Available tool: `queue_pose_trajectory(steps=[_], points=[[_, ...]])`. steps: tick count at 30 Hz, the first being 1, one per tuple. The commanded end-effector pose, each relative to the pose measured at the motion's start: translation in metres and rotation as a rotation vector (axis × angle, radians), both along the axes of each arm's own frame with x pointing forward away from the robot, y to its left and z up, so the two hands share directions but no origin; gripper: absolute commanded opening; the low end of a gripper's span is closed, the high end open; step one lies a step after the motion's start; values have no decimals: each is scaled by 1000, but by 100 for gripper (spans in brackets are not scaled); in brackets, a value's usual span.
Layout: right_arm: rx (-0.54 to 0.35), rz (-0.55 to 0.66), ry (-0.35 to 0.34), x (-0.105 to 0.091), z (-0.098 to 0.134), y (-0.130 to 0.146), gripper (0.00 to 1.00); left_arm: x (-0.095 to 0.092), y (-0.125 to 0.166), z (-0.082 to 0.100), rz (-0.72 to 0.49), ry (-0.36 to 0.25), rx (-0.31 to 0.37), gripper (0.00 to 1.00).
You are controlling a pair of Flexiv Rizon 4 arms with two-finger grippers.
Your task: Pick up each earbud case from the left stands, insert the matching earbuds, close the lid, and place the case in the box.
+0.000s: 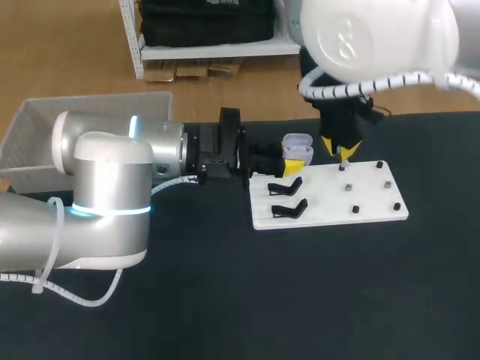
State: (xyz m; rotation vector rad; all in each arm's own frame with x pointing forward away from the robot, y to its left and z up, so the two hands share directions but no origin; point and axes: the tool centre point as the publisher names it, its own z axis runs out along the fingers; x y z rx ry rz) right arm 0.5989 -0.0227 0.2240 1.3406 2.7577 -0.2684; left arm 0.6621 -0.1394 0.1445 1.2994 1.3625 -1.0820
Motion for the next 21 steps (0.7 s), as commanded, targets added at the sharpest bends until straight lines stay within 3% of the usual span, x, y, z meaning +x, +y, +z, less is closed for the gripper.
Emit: queue_pose_trajectory(steps=[1, 8, 14, 21], points=[[-9, -2, 18, 4, 1, 1, 0, 0, 0, -1, 4, -4, -7, 0], [-9, -2, 18, 4, 1, 1, 0, 0, 0, -1, 4, -4, -7, 0], [-12, -75, -37, 19, 9, 24, 0, 0, 0, -1, 4, -4, -7, 0], [-3, -110, -49, 27, 14, 44, 0, 0, 0, -1, 4, -4, -7, 0]])
